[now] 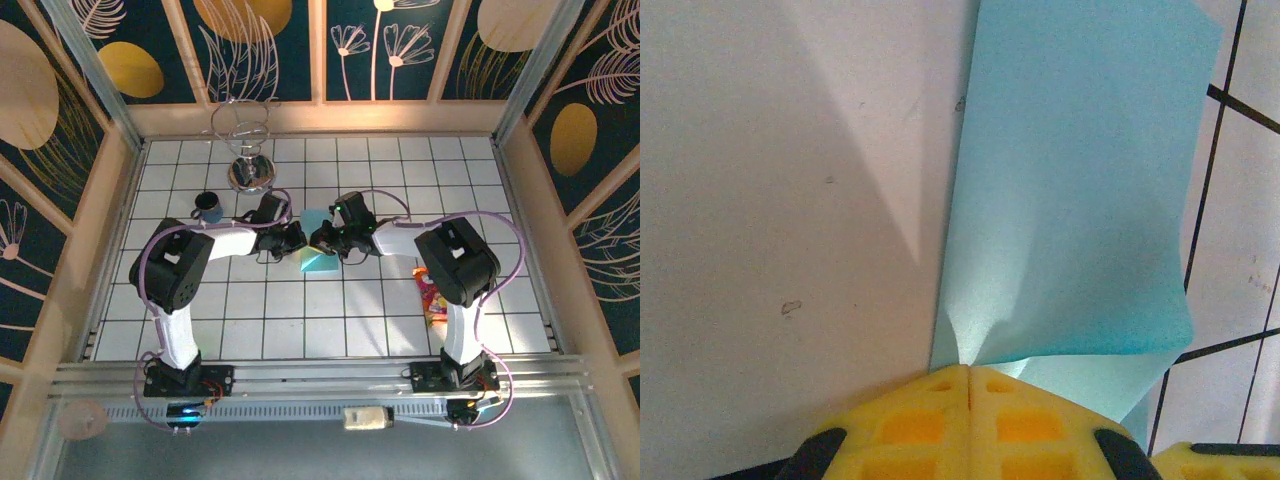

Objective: Fold a paper plane with a square sheet of paper (pick it up from the middle)

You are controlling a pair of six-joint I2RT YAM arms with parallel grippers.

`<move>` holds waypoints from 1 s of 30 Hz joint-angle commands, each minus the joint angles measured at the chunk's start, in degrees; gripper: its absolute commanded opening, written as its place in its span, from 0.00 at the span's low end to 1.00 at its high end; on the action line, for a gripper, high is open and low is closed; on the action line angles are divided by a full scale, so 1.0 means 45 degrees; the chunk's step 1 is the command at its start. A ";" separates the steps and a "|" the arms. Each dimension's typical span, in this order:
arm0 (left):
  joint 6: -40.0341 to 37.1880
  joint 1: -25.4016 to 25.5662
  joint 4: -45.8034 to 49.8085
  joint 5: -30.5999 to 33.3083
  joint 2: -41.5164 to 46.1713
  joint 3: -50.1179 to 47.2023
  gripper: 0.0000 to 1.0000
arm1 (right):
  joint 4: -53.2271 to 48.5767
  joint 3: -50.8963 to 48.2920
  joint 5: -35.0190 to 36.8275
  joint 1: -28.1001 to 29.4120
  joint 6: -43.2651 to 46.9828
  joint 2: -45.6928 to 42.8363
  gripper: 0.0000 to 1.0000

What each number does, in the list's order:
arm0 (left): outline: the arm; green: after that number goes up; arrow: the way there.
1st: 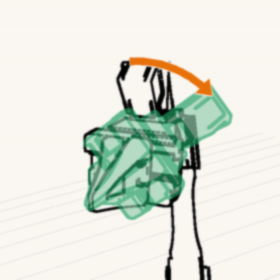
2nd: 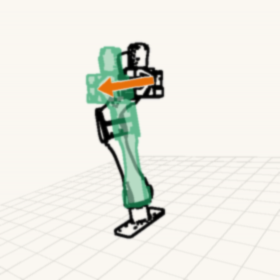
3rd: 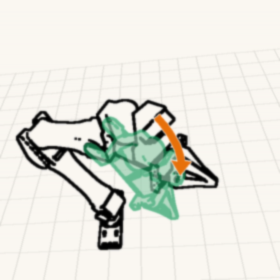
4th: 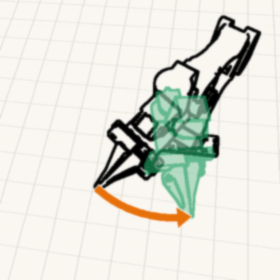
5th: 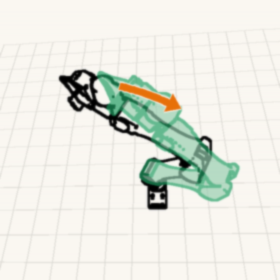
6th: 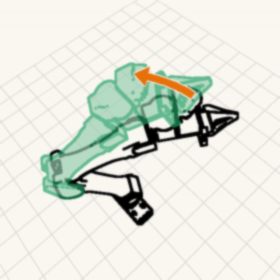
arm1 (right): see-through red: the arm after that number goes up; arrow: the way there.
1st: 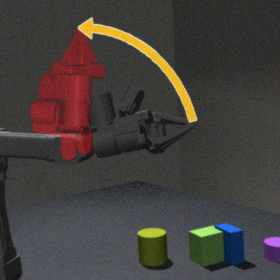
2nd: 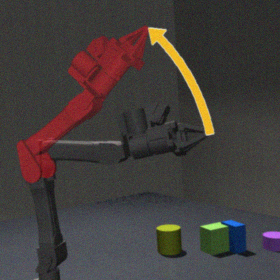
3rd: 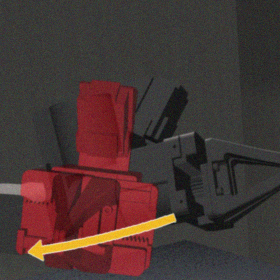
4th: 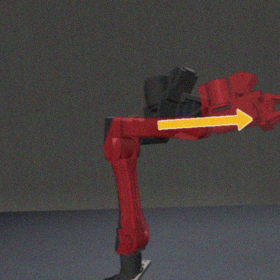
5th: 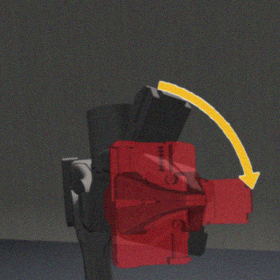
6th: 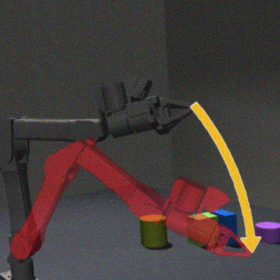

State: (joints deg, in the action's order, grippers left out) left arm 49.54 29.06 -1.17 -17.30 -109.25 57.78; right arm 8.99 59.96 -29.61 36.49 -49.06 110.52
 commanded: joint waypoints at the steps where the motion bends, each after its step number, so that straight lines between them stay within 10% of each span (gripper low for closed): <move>1: -0.0208 0.0007 0.1295 0.0675 -0.0526 -0.0087 0.00 | -0.0360 0.0176 -0.0585 0.0231 0.0376 0.0344 0.00; 30: -0.0296 0.0022 0.1315 0.0719 -0.0523 -0.0073 0.00 | -0.1306 0.0599 0.0505 -0.0238 0.1139 0.0463 0.00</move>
State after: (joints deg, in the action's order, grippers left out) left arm 49.12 29.06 -1.15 -17.28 -109.25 57.78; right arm 4.19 60.80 -28.77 35.42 -45.74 111.18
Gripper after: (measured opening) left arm 0.044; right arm 0.049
